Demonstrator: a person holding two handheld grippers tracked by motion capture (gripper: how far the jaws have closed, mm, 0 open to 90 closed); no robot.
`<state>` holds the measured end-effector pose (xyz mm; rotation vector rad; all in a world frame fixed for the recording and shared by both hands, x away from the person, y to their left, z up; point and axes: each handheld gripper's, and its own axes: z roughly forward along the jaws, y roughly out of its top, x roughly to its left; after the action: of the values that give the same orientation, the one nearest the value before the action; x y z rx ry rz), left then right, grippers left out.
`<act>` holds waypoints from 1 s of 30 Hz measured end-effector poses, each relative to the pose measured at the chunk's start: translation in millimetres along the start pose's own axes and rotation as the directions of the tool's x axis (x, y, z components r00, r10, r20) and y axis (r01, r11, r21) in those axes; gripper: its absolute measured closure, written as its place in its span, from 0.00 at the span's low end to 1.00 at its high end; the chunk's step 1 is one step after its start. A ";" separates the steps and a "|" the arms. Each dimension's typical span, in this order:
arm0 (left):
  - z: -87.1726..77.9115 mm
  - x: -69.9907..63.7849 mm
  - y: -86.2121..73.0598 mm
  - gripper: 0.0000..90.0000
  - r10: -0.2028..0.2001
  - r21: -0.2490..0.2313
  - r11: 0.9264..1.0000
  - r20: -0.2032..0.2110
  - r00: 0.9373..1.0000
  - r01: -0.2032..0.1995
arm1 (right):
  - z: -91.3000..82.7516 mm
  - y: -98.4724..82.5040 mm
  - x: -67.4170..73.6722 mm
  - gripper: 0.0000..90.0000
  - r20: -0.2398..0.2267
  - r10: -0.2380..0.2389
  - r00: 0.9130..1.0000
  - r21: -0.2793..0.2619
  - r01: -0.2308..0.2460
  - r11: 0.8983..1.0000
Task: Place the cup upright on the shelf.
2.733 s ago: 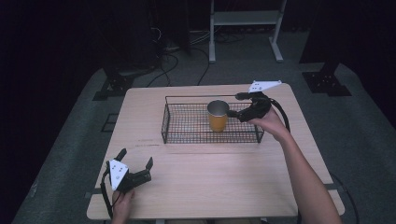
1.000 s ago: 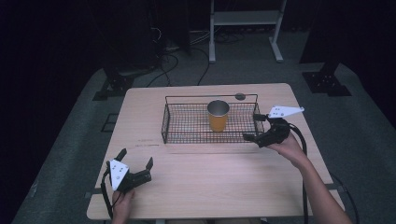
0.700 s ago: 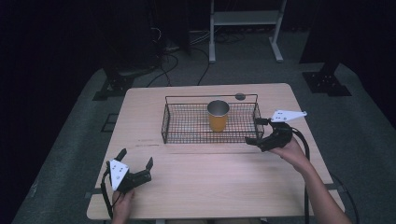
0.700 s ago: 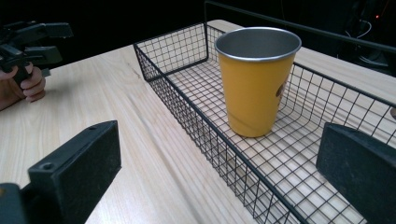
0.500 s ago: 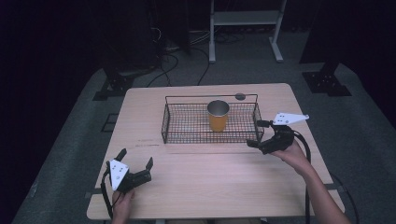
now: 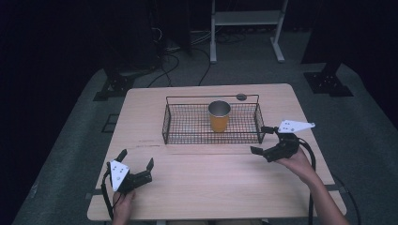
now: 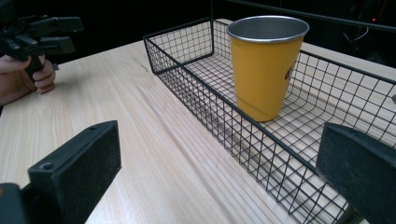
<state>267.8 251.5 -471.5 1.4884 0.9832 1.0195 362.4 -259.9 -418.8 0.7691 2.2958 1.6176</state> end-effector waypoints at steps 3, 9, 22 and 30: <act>-0.1 0.0 0.0 0.00 0.000 0.000 1.000 -0.001 1.000 0.000 | -2.8 -3.3 2.2 0.00 0.001 0.000 1.000 -0.007 0.000 1.000; -0.1 0.0 0.0 0.00 -0.001 -0.001 1.000 -0.001 1.000 0.001 | -7.1 -11.9 5.4 0.00 0.018 0.002 1.000 -0.007 -0.001 1.000; -0.1 -0.2 0.0 0.00 0.002 -0.001 1.000 -0.001 1.000 -0.002 | -13.2 -30.5 15.7 0.00 0.022 0.008 1.000 -0.010 -0.008 1.000; 0.0 -0.3 0.0 0.00 0.001 -0.001 1.000 -0.001 1.000 -0.001 | -18.2 -41.6 22.4 0.00 0.028 0.014 1.000 -0.021 -0.013 1.000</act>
<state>267.7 251.2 -471.6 1.4882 0.9827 1.0217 323.3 -273.0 -448.2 0.7988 2.2562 1.6233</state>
